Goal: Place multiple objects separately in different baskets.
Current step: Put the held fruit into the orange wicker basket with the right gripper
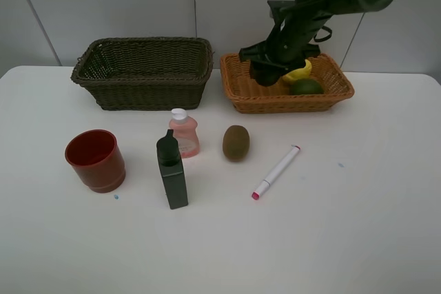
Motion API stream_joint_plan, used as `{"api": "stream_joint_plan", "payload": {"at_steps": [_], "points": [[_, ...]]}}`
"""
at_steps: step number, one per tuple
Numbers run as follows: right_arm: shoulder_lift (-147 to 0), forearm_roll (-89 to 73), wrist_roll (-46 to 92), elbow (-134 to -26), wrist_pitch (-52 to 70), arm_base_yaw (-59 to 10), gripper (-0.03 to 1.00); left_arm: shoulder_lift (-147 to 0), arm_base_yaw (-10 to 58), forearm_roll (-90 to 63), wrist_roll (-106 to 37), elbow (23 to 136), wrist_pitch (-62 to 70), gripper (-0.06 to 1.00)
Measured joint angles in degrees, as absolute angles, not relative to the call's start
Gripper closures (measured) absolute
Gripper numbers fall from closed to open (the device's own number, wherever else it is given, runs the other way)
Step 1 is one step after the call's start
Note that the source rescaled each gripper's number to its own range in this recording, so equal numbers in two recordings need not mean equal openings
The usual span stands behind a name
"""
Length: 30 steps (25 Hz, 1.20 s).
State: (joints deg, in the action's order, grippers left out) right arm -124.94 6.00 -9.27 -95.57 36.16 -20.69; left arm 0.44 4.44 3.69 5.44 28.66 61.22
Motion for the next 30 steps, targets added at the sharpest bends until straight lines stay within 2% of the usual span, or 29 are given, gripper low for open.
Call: {"api": "stream_joint_plan", "payload": {"at_steps": [25,26,27,29,30], "points": [[-127.69,5.51,-9.27,-95.57,36.78,-20.69,0.33,0.44,4.44,3.69,5.44,28.66,61.22,0.0],[-127.69,5.57,-9.27,-95.57,37.26,-20.69,0.31,0.44,4.44,3.69,5.44,28.66,61.22,0.0],[-127.69,5.57,-9.27,-95.57,37.91,-20.69,0.25,0.44,4.44,3.69,5.44,28.66,61.22,0.0],[-127.69,5.62,-9.27,-95.61,38.43,-20.69,0.03,0.44,4.44,3.69,5.44,28.66,61.22,0.0],[-127.69,5.62,-9.27,-95.61,38.41,-20.69,0.01,0.44,4.44,3.69,5.44,28.66,61.22,0.0]]}}
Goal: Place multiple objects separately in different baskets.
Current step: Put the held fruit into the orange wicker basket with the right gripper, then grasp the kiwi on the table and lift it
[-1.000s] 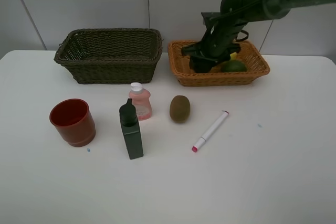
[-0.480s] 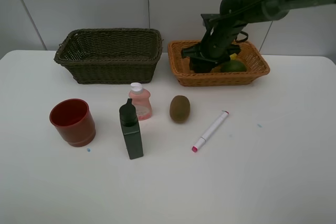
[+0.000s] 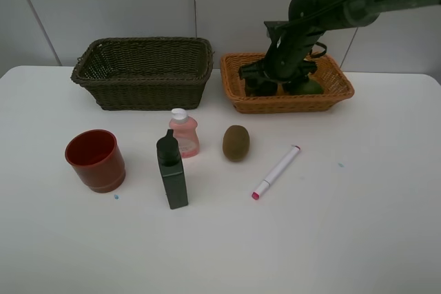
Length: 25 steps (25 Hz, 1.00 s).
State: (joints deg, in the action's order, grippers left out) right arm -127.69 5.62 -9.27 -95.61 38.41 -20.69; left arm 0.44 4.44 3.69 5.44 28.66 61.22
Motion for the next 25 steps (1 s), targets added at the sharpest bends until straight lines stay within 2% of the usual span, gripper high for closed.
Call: {"api": "stream_joint_plan", "payload": {"at_steps": [5,12,25], "points": [[-127.69,5.62,-9.27,-95.61,38.44,-20.69,-0.03,0.44,4.44,3.69,5.44,28.66,61.22,0.0],[-126.4,5.62,-9.27,-95.61,38.49,-20.69,-0.03,0.44,4.44,3.69,5.44,28.66,61.22,0.0],[-114.89,5.68,-9.27,-95.61,45.84,-20.69,-0.03,0.44,4.44,3.69,5.44,28.66,61.22,0.0]]}}
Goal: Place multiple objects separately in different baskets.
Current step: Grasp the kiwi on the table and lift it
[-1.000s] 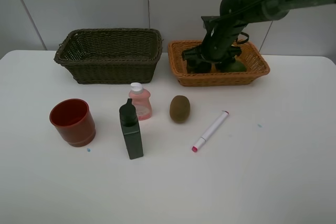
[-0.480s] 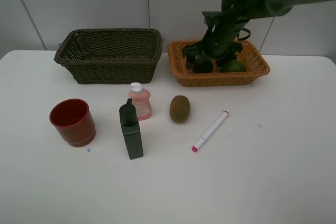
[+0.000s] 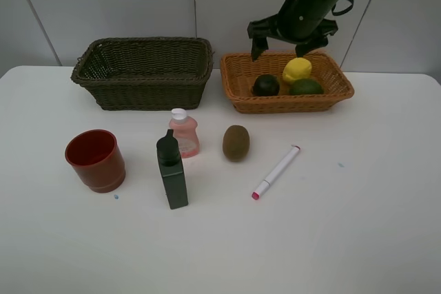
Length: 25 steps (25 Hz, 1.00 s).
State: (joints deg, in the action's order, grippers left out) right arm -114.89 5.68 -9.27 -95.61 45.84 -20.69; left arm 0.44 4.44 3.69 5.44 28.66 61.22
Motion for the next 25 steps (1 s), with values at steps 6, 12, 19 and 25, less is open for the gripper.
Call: {"api": "stream_joint_plan", "payload": {"at_steps": [6,12,19,25], "points": [[-110.55,5.67,-9.27,-95.61,51.41,-20.69,-0.03,0.44,4.44,3.69,5.44,28.66,61.22,0.0],[-107.45,3.36,-9.27,-95.61,57.24,-20.95,-0.03,0.44,4.44,3.69,5.44,28.66,61.22,0.0],[-104.28,3.32,-12.45,-95.61,63.28,-25.4,-0.03,0.44,4.44,3.69,5.44,28.66,61.22,0.0],[-103.75,3.4,-15.17,-95.61,66.3,-30.28,-0.03,0.44,4.44,3.69,5.44,28.66,61.22,0.0]]}}
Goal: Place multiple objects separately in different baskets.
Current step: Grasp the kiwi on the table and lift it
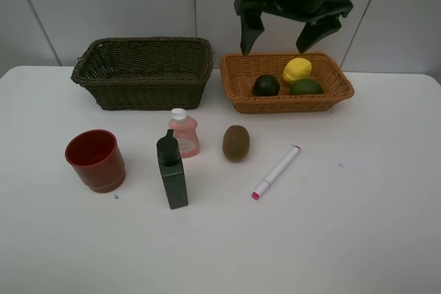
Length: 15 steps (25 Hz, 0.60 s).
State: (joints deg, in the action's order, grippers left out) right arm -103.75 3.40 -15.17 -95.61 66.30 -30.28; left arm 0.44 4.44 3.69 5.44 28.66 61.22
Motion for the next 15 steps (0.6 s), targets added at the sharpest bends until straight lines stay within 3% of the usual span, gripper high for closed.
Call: {"api": "stream_joint_plan", "payload": {"at_steps": [9,15], "points": [[-103.87,3.32,-16.65,-94.97,66.26,-33.44,-0.03,0.44,4.44,3.69,5.44,28.66,61.22,0.0],[-104.52,0.0,-16.76,-83.55,56.66,-33.44,-0.03,0.44,4.44,3.69,5.44,28.66,61.22,0.0]]}}
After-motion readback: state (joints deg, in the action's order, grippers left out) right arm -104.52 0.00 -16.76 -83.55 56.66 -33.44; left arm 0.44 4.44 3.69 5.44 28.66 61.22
